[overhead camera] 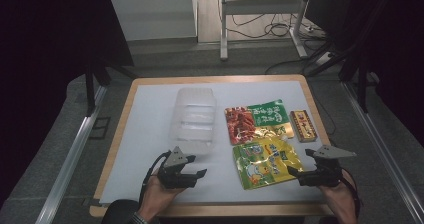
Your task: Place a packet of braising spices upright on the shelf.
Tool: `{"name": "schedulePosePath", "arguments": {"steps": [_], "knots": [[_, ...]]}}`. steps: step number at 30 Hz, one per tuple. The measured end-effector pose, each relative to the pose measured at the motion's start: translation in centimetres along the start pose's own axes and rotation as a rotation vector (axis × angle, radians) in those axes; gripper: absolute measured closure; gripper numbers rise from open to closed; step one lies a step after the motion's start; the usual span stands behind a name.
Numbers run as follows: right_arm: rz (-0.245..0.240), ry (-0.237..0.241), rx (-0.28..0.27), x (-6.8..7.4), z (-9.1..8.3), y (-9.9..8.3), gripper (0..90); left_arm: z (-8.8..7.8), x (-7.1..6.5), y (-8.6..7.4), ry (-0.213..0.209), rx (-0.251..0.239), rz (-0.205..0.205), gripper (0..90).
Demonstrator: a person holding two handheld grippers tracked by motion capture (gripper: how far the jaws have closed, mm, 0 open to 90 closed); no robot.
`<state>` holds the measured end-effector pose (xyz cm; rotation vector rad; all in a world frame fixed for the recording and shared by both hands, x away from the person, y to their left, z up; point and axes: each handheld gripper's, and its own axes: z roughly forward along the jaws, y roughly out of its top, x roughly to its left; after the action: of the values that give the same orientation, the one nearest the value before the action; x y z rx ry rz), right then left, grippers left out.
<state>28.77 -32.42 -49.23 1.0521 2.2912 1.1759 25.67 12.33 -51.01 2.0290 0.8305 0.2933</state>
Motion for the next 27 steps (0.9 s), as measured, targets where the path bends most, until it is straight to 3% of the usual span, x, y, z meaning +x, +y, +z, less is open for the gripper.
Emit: {"name": "schedulePosePath", "arguments": {"steps": [8,17,27], "knots": [[0.002,0.006,0.001,0.0,0.1,0.0,4.1,1.0,-0.8,0.6,-0.008,0.009,0.019,47.9],[-0.010,0.004,0.013,-0.1,0.2,0.0,4.1,2.3,-1.7,1.1,0.007,0.032,0.057,69.9],[-0.004,0.008,0.011,-0.2,0.2,0.0,4.1,4.2,-2.3,2.2,-0.014,0.058,0.086,89.2]]}}
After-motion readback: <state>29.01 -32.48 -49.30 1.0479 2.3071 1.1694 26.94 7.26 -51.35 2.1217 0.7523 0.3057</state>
